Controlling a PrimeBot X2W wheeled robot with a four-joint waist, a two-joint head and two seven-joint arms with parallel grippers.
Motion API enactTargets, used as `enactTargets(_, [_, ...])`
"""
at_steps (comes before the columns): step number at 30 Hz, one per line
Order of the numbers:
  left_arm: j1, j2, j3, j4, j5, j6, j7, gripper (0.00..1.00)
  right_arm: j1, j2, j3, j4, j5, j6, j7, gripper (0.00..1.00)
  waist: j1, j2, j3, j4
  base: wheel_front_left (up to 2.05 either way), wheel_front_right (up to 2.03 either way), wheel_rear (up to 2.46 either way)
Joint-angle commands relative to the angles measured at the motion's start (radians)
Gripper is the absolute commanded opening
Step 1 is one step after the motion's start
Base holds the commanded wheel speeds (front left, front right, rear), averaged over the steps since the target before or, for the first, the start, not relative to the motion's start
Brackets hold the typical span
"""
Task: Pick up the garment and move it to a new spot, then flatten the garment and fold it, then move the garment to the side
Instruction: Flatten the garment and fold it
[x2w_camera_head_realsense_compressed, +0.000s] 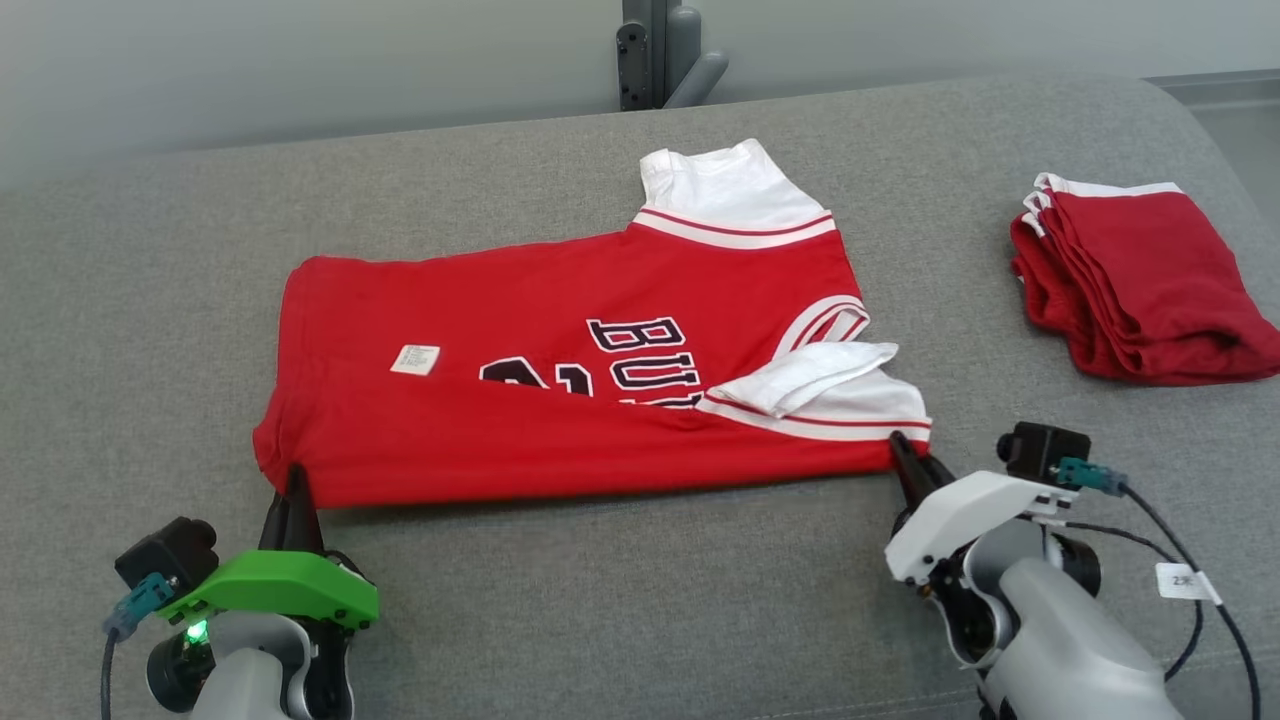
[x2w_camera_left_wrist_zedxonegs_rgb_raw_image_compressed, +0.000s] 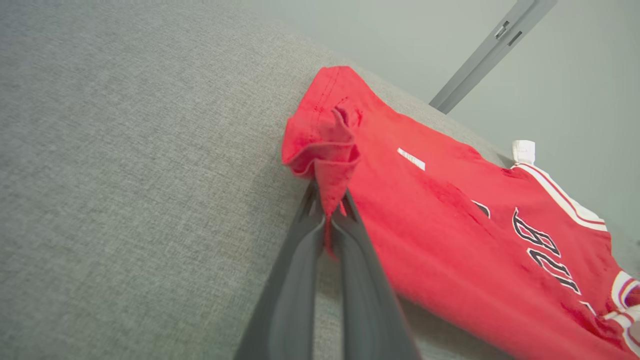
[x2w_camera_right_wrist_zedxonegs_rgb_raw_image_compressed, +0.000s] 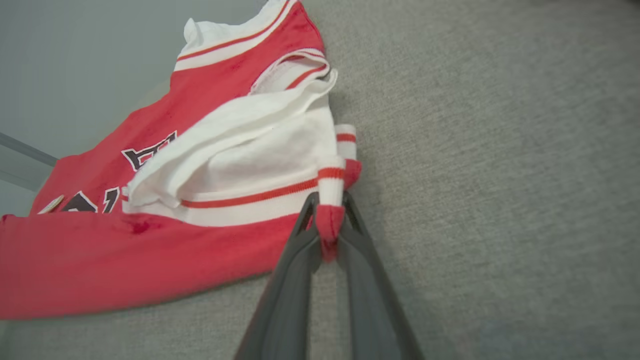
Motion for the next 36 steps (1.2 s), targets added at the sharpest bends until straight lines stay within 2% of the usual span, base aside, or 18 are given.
enactTargets(1, [0.023, 0.005, -0.002, -0.015, -0.008, 0.000, -0.004, 0.00, 0.012, -0.031, -0.019, -0.017, -0.002, -0.002, -0.014, 0.00, 0.0000, -0.0001, -0.004, 0.000, 0.00, 0.00, 0.00])
enactTargets(5, [0.081, 0.008, -0.027, -0.068, -0.035, -0.001, -0.004, 0.00, 0.084, -0.079, -0.083, -0.084, 0.004, -0.003, -0.028, 0.00, 0.0000, -0.0001, -0.011, -0.001, 0.00, 0.00, 0.00])
enactTargets(9, [0.136, 0.010, -0.064, -0.101, -0.058, 0.013, -0.005, 0.00, 0.155, -0.091, -0.128, -0.145, -0.004, -0.003, -0.019, 0.00, 0.0000, -0.0001, -0.010, -0.005, 0.00, 0.00, 0.00])
enactTargets(18, [0.261, 0.009, -0.138, -0.166, -0.111, 0.089, 0.000, 0.00, 0.366, -0.030, -0.249, -0.290, -0.065, -0.003, 0.036, 0.00, 0.0000, -0.0001, -0.001, 0.001, 0.00, 0.00, 0.00])
enactTargets(24, [0.285, 0.009, -0.151, -0.179, -0.132, 0.116, -0.001, 0.00, 0.451, -0.001, -0.309, -0.378, -0.113, -0.003, 0.081, 0.00, 0.0000, -0.0001, -0.004, -0.001, 0.00, 0.00, 0.00])
enactTargets(29, [0.311, 0.009, -0.147, -0.180, -0.136, 0.141, -0.002, 0.00, 0.500, 0.008, -0.321, -0.429, -0.119, -0.003, 0.119, 0.00, 0.0000, -0.0001, -0.010, -0.006, 0.00, 0.00, 0.00])
enactTargets(36, [0.337, 0.012, -0.150, -0.194, -0.122, 0.174, -0.002, 0.00, 0.522, 0.011, -0.269, -0.426, -0.063, -0.003, 0.110, 0.00, 0.0000, -0.0001, -0.020, -0.013, 0.00, 0.00, 0.00])
